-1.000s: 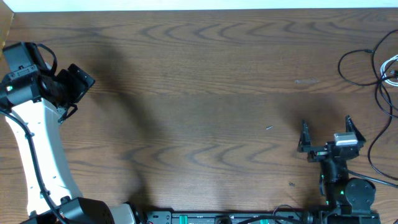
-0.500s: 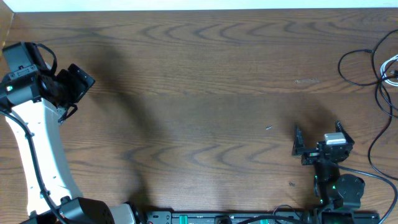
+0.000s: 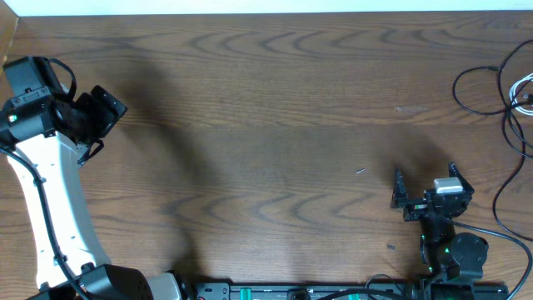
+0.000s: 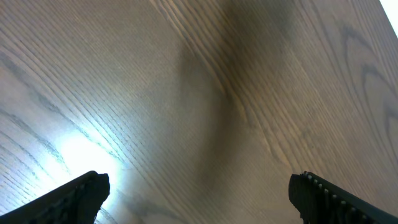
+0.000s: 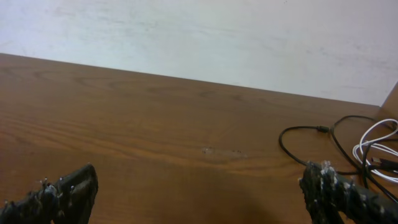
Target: Untangle cables
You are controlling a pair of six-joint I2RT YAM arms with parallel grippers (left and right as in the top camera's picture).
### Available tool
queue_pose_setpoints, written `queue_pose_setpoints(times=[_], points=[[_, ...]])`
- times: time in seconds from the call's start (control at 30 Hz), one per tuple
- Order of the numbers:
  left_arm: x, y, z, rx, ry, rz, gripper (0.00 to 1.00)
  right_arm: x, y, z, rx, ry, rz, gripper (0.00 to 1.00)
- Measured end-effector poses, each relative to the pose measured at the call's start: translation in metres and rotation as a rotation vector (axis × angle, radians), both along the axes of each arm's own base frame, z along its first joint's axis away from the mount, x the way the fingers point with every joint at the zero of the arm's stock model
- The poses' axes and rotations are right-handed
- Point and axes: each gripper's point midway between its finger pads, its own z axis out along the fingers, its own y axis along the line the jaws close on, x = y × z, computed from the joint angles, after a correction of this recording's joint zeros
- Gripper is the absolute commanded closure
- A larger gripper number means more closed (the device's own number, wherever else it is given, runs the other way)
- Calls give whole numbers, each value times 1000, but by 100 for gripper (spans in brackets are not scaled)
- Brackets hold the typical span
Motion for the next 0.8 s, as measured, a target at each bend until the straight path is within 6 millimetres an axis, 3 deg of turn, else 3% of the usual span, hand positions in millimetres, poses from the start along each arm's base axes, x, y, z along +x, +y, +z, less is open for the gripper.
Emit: queue_pose_setpoints(times=[0.4, 0.53, 0.7, 0.8], points=[[0, 0, 0, 0, -1, 0, 2, 0, 0, 0, 0, 0, 0, 1], [-3, -2, 9, 12, -27, -2, 2, 0, 0, 0, 0, 0, 0, 1], [-17, -21, 32, 54, -126, -37, 2, 0, 0, 0, 0, 0, 0, 1], [-33, -41, 30, 67, -170, -80, 2, 0, 0, 0, 0, 0, 1, 1]])
